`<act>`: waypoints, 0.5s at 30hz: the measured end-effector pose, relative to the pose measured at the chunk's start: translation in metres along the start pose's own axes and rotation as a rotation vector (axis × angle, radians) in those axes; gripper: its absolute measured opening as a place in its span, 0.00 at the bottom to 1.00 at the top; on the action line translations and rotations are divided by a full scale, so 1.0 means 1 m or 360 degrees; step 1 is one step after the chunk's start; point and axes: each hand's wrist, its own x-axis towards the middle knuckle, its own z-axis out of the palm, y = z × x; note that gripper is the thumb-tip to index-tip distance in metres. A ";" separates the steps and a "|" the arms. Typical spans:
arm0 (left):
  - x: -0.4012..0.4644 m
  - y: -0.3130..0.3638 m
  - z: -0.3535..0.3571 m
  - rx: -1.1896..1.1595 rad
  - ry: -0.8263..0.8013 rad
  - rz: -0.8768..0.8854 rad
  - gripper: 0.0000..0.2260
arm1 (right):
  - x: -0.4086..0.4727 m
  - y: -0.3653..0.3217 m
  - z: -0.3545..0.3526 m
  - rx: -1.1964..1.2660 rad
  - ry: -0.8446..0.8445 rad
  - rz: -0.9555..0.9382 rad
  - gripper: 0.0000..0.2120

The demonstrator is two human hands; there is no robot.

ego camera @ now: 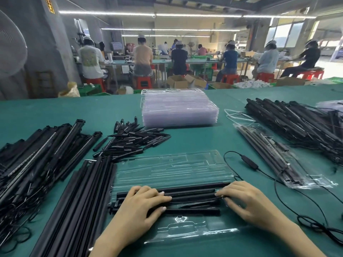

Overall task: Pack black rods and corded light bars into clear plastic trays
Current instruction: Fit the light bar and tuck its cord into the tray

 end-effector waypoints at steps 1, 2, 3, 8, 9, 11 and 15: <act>0.001 -0.001 0.000 -0.0080 -0.0002 -0.0026 0.21 | 0.000 -0.001 -0.001 0.0008 -0.0001 0.0012 0.08; 0.001 -0.002 0.000 -0.0179 -0.0002 -0.0064 0.19 | 0.000 -0.001 0.000 0.0019 0.0001 0.0026 0.08; 0.003 -0.002 0.000 -0.0267 0.0008 -0.0099 0.16 | -0.001 0.000 0.000 0.0040 0.0013 0.0043 0.07; 0.006 -0.001 -0.001 -0.0481 0.0060 -0.0213 0.13 | -0.009 0.006 -0.002 0.0125 0.0124 0.0105 0.05; 0.005 -0.002 -0.002 -0.0500 0.0056 -0.0221 0.13 | -0.011 0.008 -0.003 0.0140 0.0142 0.0114 0.05; 0.003 -0.003 -0.002 -0.0526 0.0052 -0.0227 0.14 | -0.015 0.012 -0.009 0.0197 0.0161 0.0153 0.06; 0.001 -0.003 -0.001 -0.0552 0.0025 -0.0219 0.15 | -0.017 0.023 -0.018 0.0223 0.0116 0.0231 0.05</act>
